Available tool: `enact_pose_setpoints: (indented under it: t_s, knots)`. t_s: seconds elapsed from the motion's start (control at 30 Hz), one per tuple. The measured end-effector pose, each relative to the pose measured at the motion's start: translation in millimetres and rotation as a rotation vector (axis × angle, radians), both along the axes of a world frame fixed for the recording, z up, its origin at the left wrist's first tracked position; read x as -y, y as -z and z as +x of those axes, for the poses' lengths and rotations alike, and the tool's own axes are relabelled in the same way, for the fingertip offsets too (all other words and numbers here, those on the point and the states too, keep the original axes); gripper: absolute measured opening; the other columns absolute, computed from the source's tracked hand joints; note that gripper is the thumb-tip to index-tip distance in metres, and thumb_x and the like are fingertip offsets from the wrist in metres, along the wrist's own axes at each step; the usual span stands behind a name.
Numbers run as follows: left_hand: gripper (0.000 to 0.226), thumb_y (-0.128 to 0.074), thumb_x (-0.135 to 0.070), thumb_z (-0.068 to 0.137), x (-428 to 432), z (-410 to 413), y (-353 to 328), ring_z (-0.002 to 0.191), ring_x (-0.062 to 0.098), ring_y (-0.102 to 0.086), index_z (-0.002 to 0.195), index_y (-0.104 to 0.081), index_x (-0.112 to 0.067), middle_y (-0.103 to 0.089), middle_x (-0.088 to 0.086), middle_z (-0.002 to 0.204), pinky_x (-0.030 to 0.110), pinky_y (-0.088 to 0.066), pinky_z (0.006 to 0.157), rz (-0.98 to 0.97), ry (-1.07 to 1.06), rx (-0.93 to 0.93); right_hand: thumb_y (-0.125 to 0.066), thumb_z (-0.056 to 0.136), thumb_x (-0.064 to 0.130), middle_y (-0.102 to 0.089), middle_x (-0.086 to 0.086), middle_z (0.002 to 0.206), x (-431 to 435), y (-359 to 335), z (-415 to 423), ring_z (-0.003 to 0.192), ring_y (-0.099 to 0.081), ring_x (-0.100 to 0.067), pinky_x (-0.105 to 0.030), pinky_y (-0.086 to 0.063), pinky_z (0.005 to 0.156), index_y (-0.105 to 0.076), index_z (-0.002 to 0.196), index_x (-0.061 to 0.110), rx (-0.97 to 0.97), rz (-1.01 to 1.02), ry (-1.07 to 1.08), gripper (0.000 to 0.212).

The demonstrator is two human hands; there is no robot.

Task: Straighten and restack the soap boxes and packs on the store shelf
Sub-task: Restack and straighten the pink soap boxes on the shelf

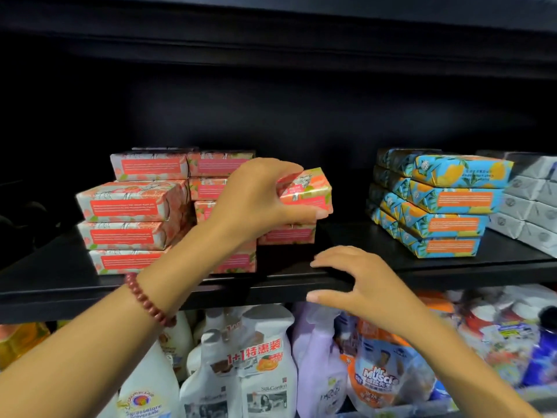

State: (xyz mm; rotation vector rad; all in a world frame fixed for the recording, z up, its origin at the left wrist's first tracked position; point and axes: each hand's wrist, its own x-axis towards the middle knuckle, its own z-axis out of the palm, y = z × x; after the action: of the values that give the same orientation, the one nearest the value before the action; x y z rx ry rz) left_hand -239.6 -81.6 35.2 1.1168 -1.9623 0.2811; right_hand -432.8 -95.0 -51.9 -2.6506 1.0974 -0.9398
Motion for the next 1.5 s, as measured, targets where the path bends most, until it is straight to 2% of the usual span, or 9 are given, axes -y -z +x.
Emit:
enact_pose_setpoints:
  t_s: [0.1,0.2,0.3,0.5,0.67,0.83,1.17,1.37,1.5]
  knots:
    - [0.061,-0.066,-0.064,0.066,22,-12,2,0.075,0.018,-0.059,0.087,-0.066,-0.007,-0.067,0.005,0.080,0.042,-0.046,0.070,0.000,-0.024,0.053,-0.066,0.080,0.047,-0.050,0.018,0.130,1,12,-3,0.121,-0.041,0.000,-0.012,-0.032,0.097,-0.055,0.125,0.030,-0.110,-0.086,0.067,0.050]
    - [0.058,-0.068,-0.060,0.067,40,-19,4,0.073,0.022,-0.058,0.085,-0.065,-0.005,-0.066,0.007,0.078,0.045,-0.048,0.071,0.019,-0.049,0.065,-0.067,0.080,0.046,-0.052,0.018,0.129,2,14,-4,0.119,-0.042,0.001,0.002,-0.021,0.088,-0.056,0.124,0.031,-0.105,-0.091,0.091,0.048]
    - [0.059,-0.069,-0.062,0.063,51,-20,6,0.083,0.022,-0.060,0.088,-0.064,-0.009,-0.068,0.007,0.089,0.045,-0.049,0.077,0.070,-0.097,0.084,-0.068,0.078,0.045,-0.053,0.020,0.127,2,14,-4,0.117,-0.041,0.004,0.006,-0.018,0.085,-0.057,0.123,0.033,-0.088,-0.077,0.100,0.048]
    - [0.063,-0.077,-0.049,0.068,61,-18,3,0.108,0.017,-0.058,0.118,-0.063,-0.014,-0.066,0.000,0.115,0.030,-0.044,0.089,0.157,-0.121,0.059,-0.069,0.077,0.047,-0.053,0.023,0.125,2,14,-4,0.115,-0.040,0.006,0.001,-0.023,0.083,-0.057,0.121,0.036,-0.085,-0.059,0.112,0.047]
    - [0.044,-0.074,-0.038,0.076,48,-11,6,0.107,0.016,-0.058,0.113,-0.066,-0.016,-0.067,-0.001,0.111,0.032,-0.046,0.089,0.043,-0.125,0.058,-0.068,0.077,0.048,-0.051,0.025,0.125,1,14,-4,0.116,-0.040,0.007,-0.009,-0.030,0.087,-0.056,0.122,0.037,-0.088,-0.053,0.122,0.047]
    - [0.033,-0.069,-0.034,0.083,43,-1,14,0.108,0.015,-0.058,0.112,-0.067,-0.017,-0.068,-0.002,0.110,0.031,-0.046,0.090,-0.049,-0.172,0.050,-0.067,0.078,0.047,-0.052,0.024,0.125,0,14,-3,0.116,-0.040,0.006,-0.012,-0.032,0.089,-0.055,0.123,0.037,-0.083,-0.049,0.124,0.048]
    - [0.024,-0.063,-0.025,0.090,47,2,17,0.106,0.022,-0.060,0.113,-0.068,-0.017,-0.069,0.002,0.110,0.036,-0.050,0.087,-0.067,-0.273,0.011,-0.066,0.079,0.048,-0.051,0.024,0.126,-1,14,-2,0.117,-0.039,0.007,-0.009,-0.029,0.087,-0.054,0.124,0.038,-0.082,-0.057,0.127,0.048]
    - [0.023,-0.058,-0.023,0.093,45,4,20,0.109,0.025,-0.058,0.114,-0.065,-0.017,-0.067,0.004,0.112,0.038,-0.050,0.087,-0.076,-0.309,0.080,-0.065,0.079,0.049,-0.051,0.024,0.125,-1,14,-3,0.115,-0.040,0.007,0.005,-0.022,0.080,-0.054,0.124,0.037,-0.076,-0.064,0.132,0.048]
    - [0.032,-0.064,-0.029,0.089,23,8,21,0.112,0.021,-0.056,0.117,-0.064,-0.014,-0.066,0.003,0.114,0.031,-0.041,0.093,-0.133,-0.234,0.105,-0.064,0.079,0.049,-0.051,0.024,0.126,-1,15,-3,0.116,-0.040,0.007,0.003,-0.023,0.081,-0.053,0.125,0.038,-0.072,-0.075,0.120,0.048]
